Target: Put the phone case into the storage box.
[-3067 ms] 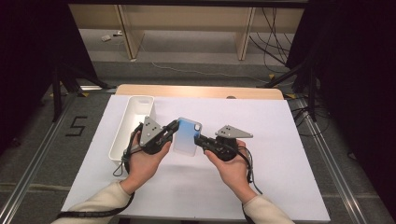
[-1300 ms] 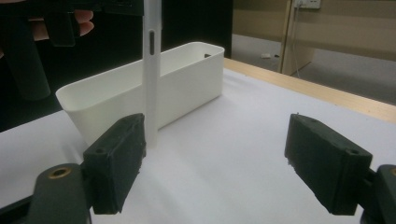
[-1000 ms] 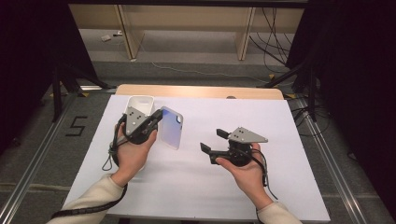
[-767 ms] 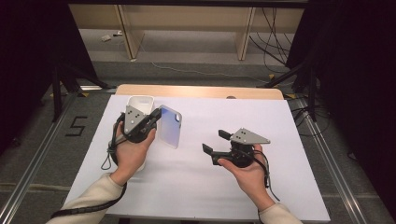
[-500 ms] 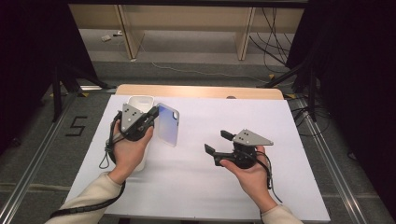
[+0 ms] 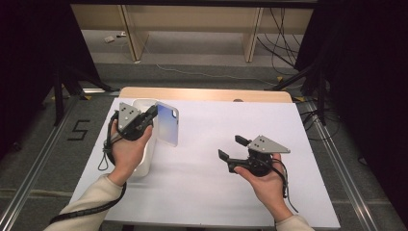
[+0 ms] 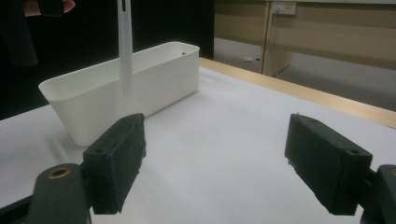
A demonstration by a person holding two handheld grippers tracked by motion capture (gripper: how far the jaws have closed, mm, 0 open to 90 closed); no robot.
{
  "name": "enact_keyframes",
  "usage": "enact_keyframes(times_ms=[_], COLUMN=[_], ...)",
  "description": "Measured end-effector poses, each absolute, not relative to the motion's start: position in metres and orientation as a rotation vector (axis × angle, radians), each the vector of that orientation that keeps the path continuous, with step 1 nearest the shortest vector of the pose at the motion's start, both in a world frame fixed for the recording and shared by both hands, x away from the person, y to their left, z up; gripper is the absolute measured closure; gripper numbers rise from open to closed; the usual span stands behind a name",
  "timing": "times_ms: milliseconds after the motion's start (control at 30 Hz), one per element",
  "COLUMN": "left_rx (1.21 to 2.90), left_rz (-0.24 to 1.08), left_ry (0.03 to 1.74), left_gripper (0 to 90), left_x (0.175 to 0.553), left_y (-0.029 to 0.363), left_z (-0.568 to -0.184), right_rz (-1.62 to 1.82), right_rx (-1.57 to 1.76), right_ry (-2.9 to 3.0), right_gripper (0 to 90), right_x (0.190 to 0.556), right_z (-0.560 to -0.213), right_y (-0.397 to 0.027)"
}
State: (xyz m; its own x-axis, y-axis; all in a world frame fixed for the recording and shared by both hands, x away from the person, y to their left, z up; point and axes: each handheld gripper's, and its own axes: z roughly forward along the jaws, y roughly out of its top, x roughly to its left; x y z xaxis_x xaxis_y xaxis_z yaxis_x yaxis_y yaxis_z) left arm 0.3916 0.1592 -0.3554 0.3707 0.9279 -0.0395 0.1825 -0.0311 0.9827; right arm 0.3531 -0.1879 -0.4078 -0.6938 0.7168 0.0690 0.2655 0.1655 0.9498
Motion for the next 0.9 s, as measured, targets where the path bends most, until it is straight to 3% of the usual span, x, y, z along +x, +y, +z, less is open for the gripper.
enact_keyframes(times_ms=[900], left_rx=[1.437], left_rz=[0.872], left_ry=[1.109], left_gripper=[88.5], left_x=[0.398], left_y=[0.182], left_z=[-0.346], right_rz=[1.477], right_rx=[0.923], right_ry=[2.018], right_gripper=[19.4], right_x=[0.344], right_z=[-0.414], right_y=[-0.211])
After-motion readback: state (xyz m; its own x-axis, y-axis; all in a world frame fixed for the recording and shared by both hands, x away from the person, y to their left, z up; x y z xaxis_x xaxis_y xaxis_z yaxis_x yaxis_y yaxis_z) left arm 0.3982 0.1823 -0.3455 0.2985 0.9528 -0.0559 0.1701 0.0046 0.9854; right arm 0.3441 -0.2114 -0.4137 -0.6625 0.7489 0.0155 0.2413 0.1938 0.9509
